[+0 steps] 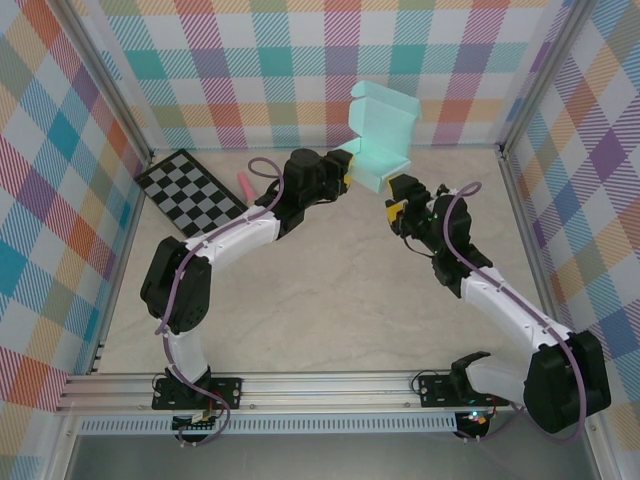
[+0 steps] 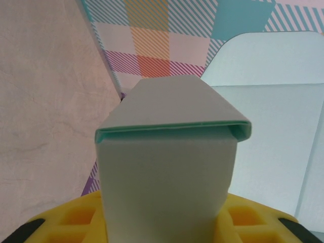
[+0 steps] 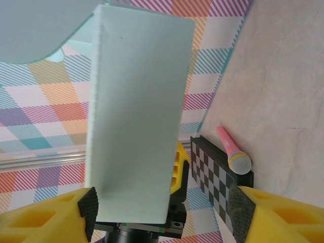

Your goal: Fold the paper box

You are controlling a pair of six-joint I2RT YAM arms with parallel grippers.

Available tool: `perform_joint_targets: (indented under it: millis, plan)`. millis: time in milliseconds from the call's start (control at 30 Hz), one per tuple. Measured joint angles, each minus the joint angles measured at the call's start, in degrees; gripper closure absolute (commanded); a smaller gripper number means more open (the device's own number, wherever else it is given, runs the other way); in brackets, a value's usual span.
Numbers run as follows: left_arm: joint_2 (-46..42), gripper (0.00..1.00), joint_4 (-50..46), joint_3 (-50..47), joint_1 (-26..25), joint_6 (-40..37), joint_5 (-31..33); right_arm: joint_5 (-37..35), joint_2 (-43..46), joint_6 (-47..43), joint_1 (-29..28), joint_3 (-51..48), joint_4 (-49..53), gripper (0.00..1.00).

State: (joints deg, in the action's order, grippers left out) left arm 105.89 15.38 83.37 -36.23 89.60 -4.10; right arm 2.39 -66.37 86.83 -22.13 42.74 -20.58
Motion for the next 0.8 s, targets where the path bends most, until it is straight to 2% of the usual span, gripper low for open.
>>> perform_joint_targets:
  millis: [267, 800]
  plan:
    - [-0.1, 0.67, 0.0, -0.1, 0.0, 0.0, -0.4, 0.2, -2.1, 1.0, 0.0, 2.5, -0.9, 0.32]
    - [-0.5, 0.67, -0.9, -0.4, 0.0, -0.4, -0.3, 1.1, -6.7, 2.1, -0.1, 3.8, -4.4, 0.48]
